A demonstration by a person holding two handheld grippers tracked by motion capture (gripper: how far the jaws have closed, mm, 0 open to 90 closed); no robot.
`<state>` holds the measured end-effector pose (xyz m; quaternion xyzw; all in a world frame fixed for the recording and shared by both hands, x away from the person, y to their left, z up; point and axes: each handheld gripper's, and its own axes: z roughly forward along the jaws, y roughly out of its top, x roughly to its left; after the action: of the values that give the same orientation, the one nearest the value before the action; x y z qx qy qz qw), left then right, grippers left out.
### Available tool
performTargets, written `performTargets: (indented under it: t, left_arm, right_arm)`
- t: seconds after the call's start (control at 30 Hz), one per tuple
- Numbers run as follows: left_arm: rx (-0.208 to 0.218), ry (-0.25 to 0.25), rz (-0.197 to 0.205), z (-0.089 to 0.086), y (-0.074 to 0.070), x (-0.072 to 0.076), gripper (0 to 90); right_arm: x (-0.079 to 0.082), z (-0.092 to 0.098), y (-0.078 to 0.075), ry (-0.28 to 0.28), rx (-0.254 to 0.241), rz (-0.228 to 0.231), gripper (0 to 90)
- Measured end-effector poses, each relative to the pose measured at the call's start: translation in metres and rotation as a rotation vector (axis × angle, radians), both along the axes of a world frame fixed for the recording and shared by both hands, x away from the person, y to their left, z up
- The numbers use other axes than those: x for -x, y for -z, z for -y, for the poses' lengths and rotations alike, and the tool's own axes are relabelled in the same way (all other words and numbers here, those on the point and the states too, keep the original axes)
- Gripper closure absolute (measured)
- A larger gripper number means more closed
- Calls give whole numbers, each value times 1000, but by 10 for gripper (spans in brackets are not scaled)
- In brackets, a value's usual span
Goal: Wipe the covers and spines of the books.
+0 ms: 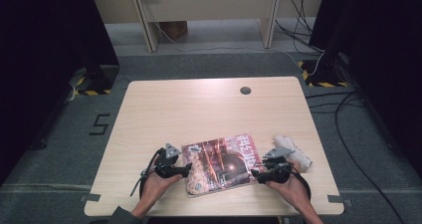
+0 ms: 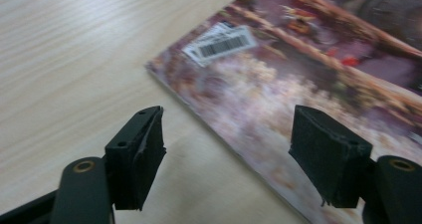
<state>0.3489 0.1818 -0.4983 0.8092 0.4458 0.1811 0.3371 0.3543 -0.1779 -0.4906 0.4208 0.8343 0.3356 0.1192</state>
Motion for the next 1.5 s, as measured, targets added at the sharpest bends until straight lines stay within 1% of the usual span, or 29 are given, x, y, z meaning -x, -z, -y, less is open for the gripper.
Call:
performTargets:
  t: [0.03, 0.07, 0.1, 0.17, 0.2, 0.23, 0.27, 0.37, 0.4, 0.47, 0.53, 0.57, 0.67, 0.73, 0.9, 0.97, 1.03, 1.07, 1.1, 1.13, 1.17, 1.2, 1.27, 1.37, 1.43, 1.5]
  left_arm:
    - [5, 12, -2, 3, 0, 6, 271]
    - [13, 24, 2, 5, 0, 13, 264]
    - [6, 39, 3, 8, -1, 20, 259]
    - [8, 76, 2, 15, 0, 34, 253]
    - [11, 91, 3, 18, 0, 40, 253]
    - [13, 105, 1, 22, 0, 45, 252]
    - [15, 121, 6, 25, 1, 49, 251]
    - [-12, 157, 15, 34, 2, 58, 250]
    - [-22, 168, 13, 36, 3, 60, 249]
    - [-25, 179, 8, 39, 5, 62, 248]
    - [-34, 183, -1, 39, 6, 61, 248]
    - [-41, 185, -6, 38, 7, 60, 247]
    - [-33, 173, -4, 37, 8, 60, 245]
    - [-47, 181, -2, 38, 8, 60, 242]
    - [-55, 184, 0, 39, 9, 61, 232]
    - [-61, 187, 2, 40, 9, 61, 233]
    - [-69, 189, 9, 41, 10, 62, 230]
    - [-71, 188, 13, 41, 10, 63, 229]
    - [-72, 189, 12, 41, 10, 63, 229]
    - [-71, 189, 8, 41, 9, 62, 229]
    - [-69, 190, 6, 40, 9, 62, 229]
    - [-69, 189, 7, 40, 9, 62, 232]
    - [-68, 192, 8, 40, 9, 61, 242]
    - [-60, 189, 7, 39, 9, 60, 242]
    - [-73, 193, 6, 40, 9, 60, 242]
    - [-80, 195, 6, 39, 9, 59, 241]
  right_arm:
    - [-5, 1, -1, 2, -7, 12, 399]
    - [-9, 0, -2, 5, -7, 13, 399]
    - [-13, 0, -2, 4, -6, 21, 399]
    - [-21, -2, -2, 1, -7, 25, 400]
    - [-24, -4, -3, -1, -5, 22, 399]
    - [-28, -6, -3, -7, 5, 34, 393]
    - [-32, -9, -3, -10, 6, 41, 391]
    - [-42, -17, -5, -29, -13, 47, 389]
    - [-46, -20, -6, -38, -7, 52, 389]
    - [-54, -27, -7, -56, -8, 68, 394]
    - [-63, -33, -8, -63, 3, 68, 393]
    - [-67, -36, -7, -60, 3, 66, 393]
    - [-81, -43, -5, -62, -3, 60, 390]
    - [-89, -48, -3, -61, -3, 49, 384]
    - [-105, -62, 1, -71, 28, 57, 346]
    - [-111, -66, 3, -73, 21, 62, 343]
    - [-116, -70, 4, -73, -3, 50, 343]
    - [-118, -72, 4, -68, -5, 44, 342]
    - [-120, -73, 6, -71, 9, 50, 343]
    - [-122, -75, 6, -70, 12, 49, 343]
    - [-124, -76, 7, -67, 4, 42, 343]
    - [-125, -77, 8, -72, -1, 40, 343]
    - [-127, -79, 12, -83, 9, 28, 344]
    - [-128, -79, 14, -81, -14, 12, 362]
    - [-127, -78, 15, -77, -29, 1, 368]
    - [-127, -77, 15, -81, -28, 3, 369]
